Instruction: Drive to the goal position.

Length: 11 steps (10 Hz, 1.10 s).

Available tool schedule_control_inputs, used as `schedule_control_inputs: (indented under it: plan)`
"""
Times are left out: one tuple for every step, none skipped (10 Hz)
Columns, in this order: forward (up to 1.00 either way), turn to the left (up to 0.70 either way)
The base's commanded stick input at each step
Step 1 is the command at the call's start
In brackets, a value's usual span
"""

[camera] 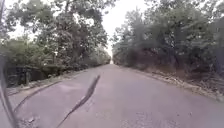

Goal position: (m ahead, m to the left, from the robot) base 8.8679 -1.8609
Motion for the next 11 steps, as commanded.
schedule_control_inputs:
  plan:
    - [0.7, 0.0]
    - [0.7, 0.0]
    - [0.7, 0.0]
    - [0.7, 0.0]
    - [0.7, 0.0]
    - [0.7, 0.0]
    - [0.7, 0.0]
    - [0.7, 0.0]
    - [0.7, 0.0]
    - [0.7, 0.0]
    - [0.7, 0.0]
